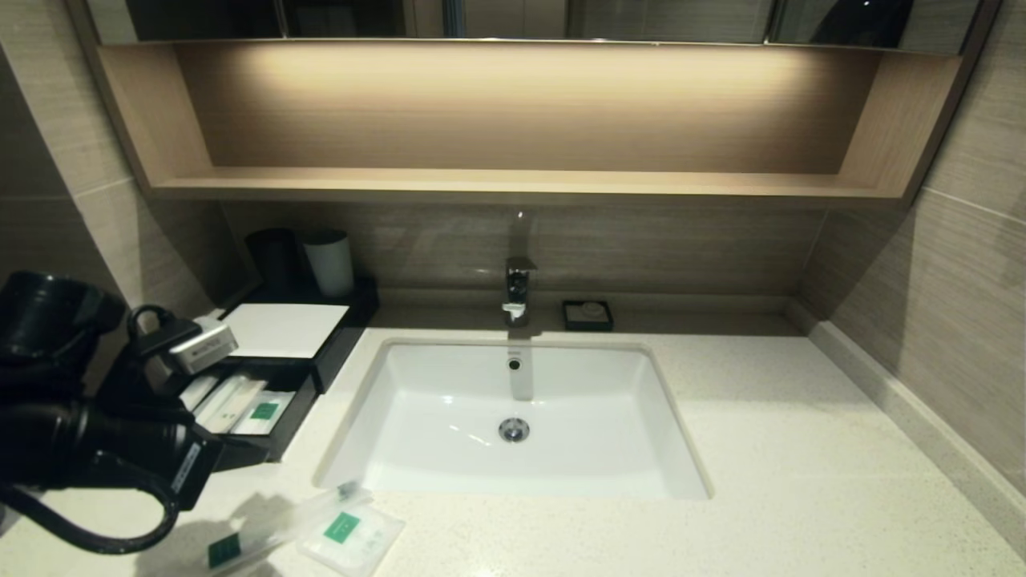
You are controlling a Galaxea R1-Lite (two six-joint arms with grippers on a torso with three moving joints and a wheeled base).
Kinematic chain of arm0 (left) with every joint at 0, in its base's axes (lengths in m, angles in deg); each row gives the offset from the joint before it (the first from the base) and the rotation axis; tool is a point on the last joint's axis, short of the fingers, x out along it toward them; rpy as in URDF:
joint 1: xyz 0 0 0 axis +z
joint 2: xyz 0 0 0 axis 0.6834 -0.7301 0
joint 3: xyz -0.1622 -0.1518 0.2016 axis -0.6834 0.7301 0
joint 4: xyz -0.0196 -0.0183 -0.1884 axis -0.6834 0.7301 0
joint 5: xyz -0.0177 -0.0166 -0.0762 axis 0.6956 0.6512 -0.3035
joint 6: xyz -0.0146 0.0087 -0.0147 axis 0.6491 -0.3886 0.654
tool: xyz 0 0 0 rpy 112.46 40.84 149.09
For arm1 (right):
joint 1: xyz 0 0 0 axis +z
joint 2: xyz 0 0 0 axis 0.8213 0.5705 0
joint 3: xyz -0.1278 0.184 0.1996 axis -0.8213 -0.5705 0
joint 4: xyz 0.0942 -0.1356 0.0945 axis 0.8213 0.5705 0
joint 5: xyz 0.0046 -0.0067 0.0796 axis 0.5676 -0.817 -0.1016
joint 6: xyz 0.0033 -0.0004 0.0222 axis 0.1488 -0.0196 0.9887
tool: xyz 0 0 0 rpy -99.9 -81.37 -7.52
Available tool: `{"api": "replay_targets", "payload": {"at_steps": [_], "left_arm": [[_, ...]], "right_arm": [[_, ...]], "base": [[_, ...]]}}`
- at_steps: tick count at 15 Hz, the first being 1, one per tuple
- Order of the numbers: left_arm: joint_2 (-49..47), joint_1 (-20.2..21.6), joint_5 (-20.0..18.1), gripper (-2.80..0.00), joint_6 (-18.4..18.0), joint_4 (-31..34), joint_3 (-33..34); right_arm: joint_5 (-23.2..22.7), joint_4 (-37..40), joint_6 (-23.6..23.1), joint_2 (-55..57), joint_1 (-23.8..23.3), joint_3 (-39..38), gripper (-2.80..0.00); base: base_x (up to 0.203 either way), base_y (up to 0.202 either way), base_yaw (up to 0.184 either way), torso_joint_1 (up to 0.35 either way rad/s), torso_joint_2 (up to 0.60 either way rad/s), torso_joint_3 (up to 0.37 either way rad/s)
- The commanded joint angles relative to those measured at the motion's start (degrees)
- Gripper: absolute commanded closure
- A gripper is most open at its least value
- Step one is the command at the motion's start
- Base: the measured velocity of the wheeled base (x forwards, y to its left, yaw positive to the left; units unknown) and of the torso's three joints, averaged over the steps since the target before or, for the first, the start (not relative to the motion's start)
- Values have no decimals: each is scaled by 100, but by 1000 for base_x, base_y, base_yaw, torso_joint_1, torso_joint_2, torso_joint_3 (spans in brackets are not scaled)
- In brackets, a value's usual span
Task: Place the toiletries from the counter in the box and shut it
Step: Pick up the bathroom toiletry
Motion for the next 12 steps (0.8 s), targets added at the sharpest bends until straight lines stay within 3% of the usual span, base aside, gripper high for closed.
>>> {"api": "replay_targets", "payload": {"at_steps": [1,6,12], "left_arm": [[53,11,20,0,-156,80,49],[309,343,62,0,-965,717,57],[95,908,66,0,-1551,812,92]], "right_arm": [[0,-1,3,0,1,-9,0],[0,-1,-1,5,1,-9,0],[0,1,-1,0,9,-9,0]], "base": [[0,0,0,0,0,0],[0,0,0,0,0,0],[0,0,0,0,0,0]]}}
